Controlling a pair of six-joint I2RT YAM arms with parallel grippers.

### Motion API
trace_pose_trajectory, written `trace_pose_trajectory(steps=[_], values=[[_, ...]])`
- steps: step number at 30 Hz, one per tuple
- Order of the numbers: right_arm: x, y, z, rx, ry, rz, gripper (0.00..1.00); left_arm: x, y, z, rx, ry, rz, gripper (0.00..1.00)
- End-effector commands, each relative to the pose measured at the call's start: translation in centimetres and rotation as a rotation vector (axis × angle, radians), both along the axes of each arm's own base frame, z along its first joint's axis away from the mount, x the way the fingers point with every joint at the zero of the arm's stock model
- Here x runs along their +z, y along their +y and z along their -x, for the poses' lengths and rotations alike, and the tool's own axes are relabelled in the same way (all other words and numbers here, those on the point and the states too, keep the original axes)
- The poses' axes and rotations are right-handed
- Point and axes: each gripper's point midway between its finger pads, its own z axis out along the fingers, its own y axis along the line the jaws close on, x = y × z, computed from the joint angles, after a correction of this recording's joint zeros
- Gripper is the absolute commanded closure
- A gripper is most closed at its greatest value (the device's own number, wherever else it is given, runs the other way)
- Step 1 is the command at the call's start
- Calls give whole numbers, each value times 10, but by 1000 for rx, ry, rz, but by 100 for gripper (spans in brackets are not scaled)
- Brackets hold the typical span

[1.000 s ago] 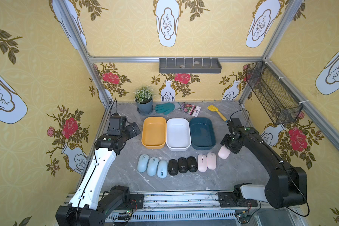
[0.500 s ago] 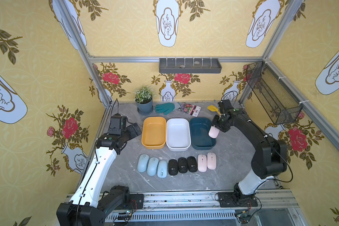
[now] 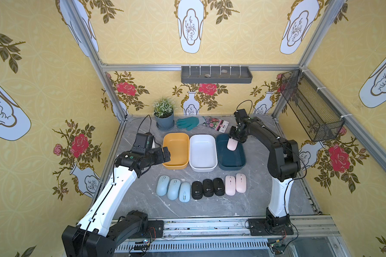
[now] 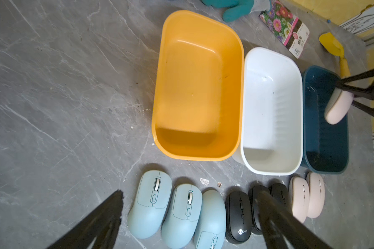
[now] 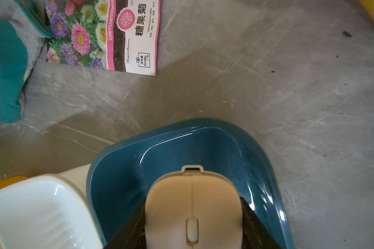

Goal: Place the mice by color into the storage box
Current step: Place the mouse in the storage box.

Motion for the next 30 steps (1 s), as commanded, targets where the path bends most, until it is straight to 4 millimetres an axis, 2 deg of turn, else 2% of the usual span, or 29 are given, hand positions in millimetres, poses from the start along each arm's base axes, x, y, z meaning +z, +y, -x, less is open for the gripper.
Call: trace_pose_trajectory(steps=[1, 7, 13, 21, 24, 26, 30], values=[[-12, 7, -3, 35, 8, 14, 52, -9, -2, 8, -12, 30, 11, 2], [-36, 12, -5, 46, 43, 29, 52, -15, -19, 11, -61, 23, 38, 2], [-53, 11, -6, 46, 62, 45, 51, -16, -21, 11, -81, 25, 15, 2], [-71, 11, -9, 61, 78, 64, 36, -14, -17, 12, -56, 16, 8, 1], [-69, 10, -12, 71, 62, 78, 27, -16, -16, 11, -49, 17, 6, 1], [-66, 10, -14, 75, 58, 84, 15, -16, -16, 10, -47, 18, 7, 2], [-46, 11, -14, 78, 34, 90, 15, -16, -15, 10, -43, 16, 0, 2]])
